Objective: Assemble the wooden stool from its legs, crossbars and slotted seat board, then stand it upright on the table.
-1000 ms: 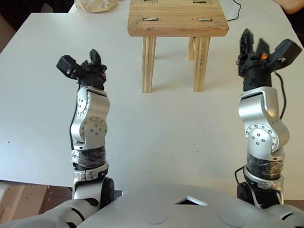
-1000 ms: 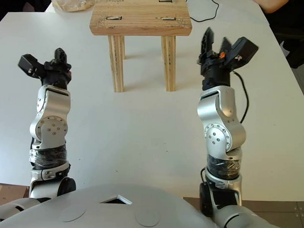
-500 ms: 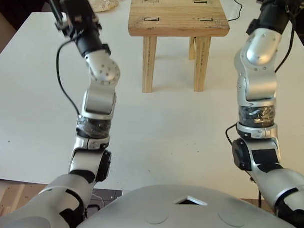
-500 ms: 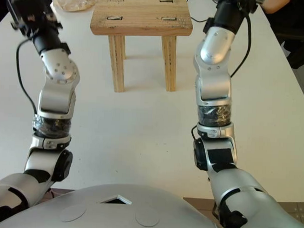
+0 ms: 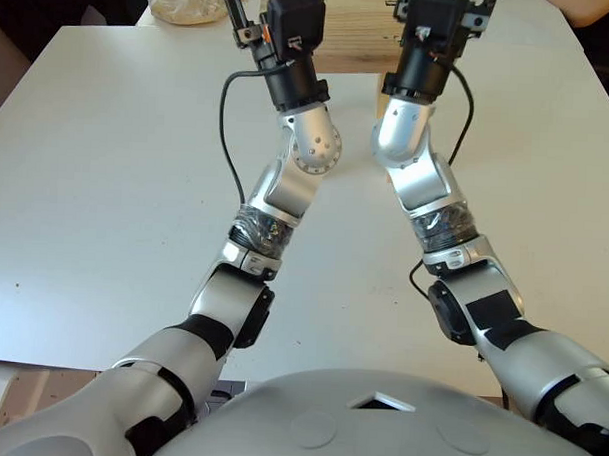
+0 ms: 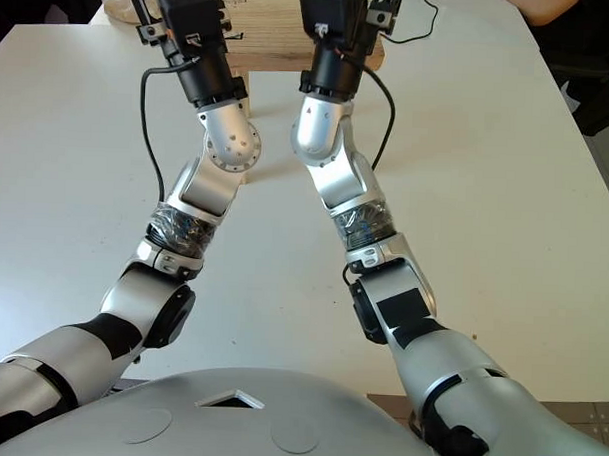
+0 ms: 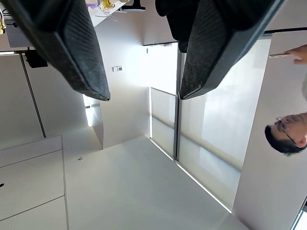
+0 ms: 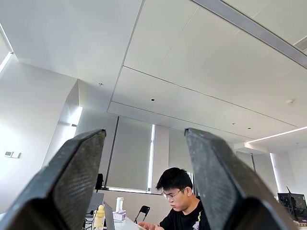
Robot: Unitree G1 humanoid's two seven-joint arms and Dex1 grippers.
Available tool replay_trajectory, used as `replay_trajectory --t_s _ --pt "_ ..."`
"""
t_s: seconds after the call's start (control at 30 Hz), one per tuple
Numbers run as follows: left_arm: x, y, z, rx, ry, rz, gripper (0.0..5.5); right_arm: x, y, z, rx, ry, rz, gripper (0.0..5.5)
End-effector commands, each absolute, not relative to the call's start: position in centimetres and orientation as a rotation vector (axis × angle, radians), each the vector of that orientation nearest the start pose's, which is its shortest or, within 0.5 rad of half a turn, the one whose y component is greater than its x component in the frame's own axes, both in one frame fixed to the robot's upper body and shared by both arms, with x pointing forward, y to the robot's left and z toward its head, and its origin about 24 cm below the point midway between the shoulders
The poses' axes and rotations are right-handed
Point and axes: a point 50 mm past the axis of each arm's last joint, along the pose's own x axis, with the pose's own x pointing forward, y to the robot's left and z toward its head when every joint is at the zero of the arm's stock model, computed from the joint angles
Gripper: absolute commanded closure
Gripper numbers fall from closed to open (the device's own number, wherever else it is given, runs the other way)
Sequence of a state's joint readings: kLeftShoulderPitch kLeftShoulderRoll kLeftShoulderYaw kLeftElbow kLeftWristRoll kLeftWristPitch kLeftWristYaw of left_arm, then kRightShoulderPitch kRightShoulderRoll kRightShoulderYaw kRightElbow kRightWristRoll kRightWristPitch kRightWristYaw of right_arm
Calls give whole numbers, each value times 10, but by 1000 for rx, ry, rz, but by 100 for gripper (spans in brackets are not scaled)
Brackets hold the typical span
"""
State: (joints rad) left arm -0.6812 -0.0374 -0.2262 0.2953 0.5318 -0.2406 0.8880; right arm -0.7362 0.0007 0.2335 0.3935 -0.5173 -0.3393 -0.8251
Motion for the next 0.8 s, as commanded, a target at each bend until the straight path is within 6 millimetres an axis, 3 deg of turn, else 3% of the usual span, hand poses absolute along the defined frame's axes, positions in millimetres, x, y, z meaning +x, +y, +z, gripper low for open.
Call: replay_trajectory --t_s 0.03,0.1,0.33,0.53,0.6,0.8 --pt "322 62 199 232 -898 443 207 326 -53 199 -253 -941 -361 228" --pt "322 63 200 213 -909 414 184 326 -51 198 -234 -940 -371 207" --pt "329 71 207 208 -954 353 184 332 -42 206 -177 -959 -407 202" --pt "335 81 208 187 -945 337 184 333 -35 207 -171 -989 -438 113" --pt "333 86 208 174 -950 345 184 329 -32 208 -168 -1028 -433 108" --pt "338 87 208 326 -928 313 184 320 -22 208 -143 -1078 -483 108"
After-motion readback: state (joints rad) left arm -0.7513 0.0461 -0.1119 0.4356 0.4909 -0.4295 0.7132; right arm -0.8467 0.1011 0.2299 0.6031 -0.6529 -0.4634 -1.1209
